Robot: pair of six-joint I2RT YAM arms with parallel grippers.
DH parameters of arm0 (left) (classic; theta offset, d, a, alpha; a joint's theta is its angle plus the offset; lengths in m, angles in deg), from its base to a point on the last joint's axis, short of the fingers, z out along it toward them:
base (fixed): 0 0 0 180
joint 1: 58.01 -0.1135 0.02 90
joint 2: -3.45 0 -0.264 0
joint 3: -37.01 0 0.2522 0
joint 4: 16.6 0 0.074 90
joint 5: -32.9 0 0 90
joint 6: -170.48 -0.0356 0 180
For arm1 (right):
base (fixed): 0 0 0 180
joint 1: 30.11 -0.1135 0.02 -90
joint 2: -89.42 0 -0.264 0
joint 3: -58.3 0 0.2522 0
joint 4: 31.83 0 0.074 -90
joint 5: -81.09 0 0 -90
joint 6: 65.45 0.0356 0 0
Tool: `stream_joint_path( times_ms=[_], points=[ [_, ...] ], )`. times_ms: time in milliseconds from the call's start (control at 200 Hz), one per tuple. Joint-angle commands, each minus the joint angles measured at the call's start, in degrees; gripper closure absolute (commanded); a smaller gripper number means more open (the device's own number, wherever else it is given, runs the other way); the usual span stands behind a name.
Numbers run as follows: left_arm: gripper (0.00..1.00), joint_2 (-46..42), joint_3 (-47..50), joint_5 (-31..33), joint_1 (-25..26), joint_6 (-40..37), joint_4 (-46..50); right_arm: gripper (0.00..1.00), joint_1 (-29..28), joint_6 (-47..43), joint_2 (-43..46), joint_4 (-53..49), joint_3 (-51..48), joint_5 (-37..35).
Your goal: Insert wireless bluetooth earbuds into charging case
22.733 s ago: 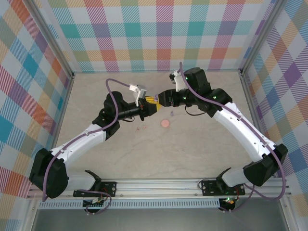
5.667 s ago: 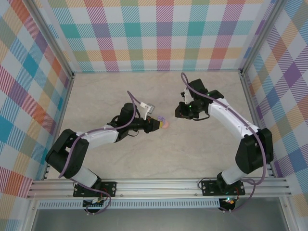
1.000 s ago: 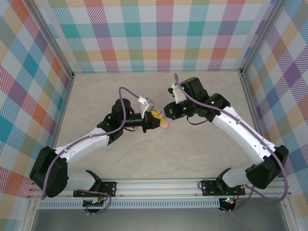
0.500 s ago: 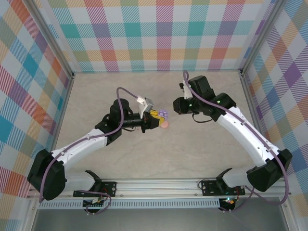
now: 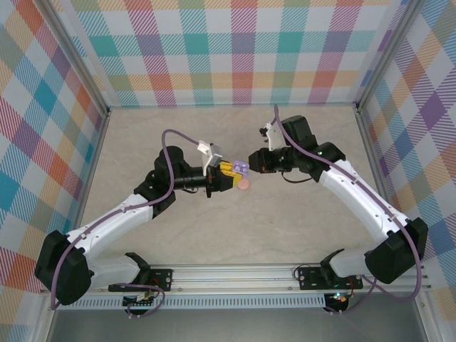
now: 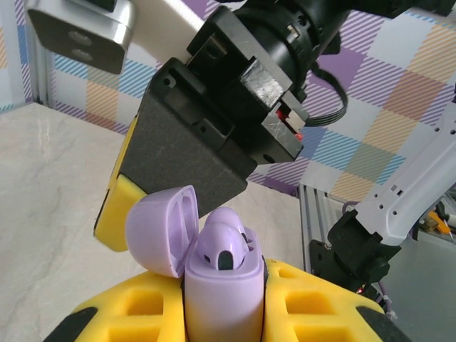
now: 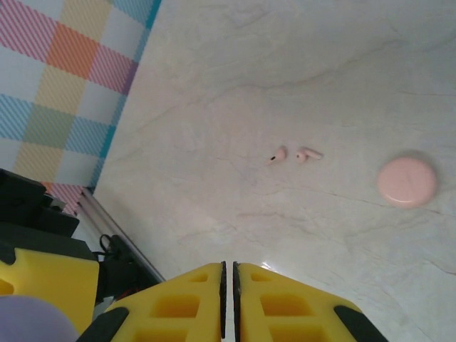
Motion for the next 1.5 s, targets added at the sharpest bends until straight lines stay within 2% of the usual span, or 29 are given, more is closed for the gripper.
stream_joint_path(
  times_ms=[0,260,500,595,750,850,1010,1165,1300,1495],
  points=[
    [0.89,-0.6,-0.6,-1.8,0.9,1.3,-3.8,0.87,0.9,1.7,1.2,5.8,-1.5,8.4],
    [0.89,1.2,0.2,-1.3,0.9,1.7,-3.4,0.87,1.6,3.3,4.5,11.4,-3.5,14.1],
    [0.89,3.3,0.4,1.4,0.8,2.9,-3.3,0.87,2.1,3.0,6.1,11.7,-3.9,15.5],
    [0.89,4.1,0.0,2.3,0.9,3.6,-2.9,0.86,2.1,2.1,5.9,8.9,-3.3,11.9],
    [0.89,5.2,-1.7,8.2,0.5,5.0,1.2,0.83,2.1,0.2,4.5,-0.4,-0.6,-4.0],
    [0.88,7.0,-3.2,10.3,-1.1,7.5,3.8,0.82,2.1,0.1,4.9,-1.5,-1.2,-9.1],
    [0.89,13.0,-7.5,9.6,-6.7,14.4,8.3,0.81,2.1,-0.8,5.2,-2.4,-2.1,-11.0],
    [0.9,22.6,-16.5,10.2,-12.8,19.0,20.5,0.81,2.1,-1.6,5.8,-2.9,-3.3,-13.0],
    [0.9,32.0,-24.3,9.7,-16.2,18.7,26.9,0.8,2.1,-2.2,6.0,-3.6,-4.1,-13.9],
    [0.9,44.1,-37.1,10.5,-17.9,16.2,38.1,0.8,2.1,-2.9,6.0,-3.8,-5.0,-14.5]
  ],
)
